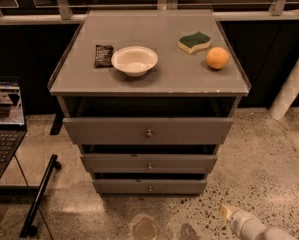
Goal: Open bottom drawer
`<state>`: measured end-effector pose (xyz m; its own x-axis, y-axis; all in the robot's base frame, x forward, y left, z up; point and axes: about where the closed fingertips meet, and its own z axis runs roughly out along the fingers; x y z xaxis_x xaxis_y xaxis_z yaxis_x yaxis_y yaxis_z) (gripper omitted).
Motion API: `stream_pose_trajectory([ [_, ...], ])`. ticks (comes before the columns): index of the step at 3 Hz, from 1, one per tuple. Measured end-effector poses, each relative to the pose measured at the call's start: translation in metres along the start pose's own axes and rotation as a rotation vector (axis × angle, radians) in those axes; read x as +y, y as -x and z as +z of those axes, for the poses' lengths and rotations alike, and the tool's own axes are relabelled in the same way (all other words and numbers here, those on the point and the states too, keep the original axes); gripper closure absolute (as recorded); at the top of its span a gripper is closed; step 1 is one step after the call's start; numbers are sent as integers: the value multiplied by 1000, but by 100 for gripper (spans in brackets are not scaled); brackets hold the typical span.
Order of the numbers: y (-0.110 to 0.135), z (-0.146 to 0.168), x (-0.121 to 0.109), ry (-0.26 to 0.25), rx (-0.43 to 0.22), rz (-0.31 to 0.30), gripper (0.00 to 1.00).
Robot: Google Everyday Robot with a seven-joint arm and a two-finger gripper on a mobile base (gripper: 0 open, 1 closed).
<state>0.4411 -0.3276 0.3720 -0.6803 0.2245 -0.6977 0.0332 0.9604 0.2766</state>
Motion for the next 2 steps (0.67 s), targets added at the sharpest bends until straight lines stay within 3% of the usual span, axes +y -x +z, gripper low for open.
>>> stream_pose_trajectory([
  [1, 4, 24, -13, -7, -77, 28, 100],
  [2, -6, 65, -16, 61, -137, 32, 100],
])
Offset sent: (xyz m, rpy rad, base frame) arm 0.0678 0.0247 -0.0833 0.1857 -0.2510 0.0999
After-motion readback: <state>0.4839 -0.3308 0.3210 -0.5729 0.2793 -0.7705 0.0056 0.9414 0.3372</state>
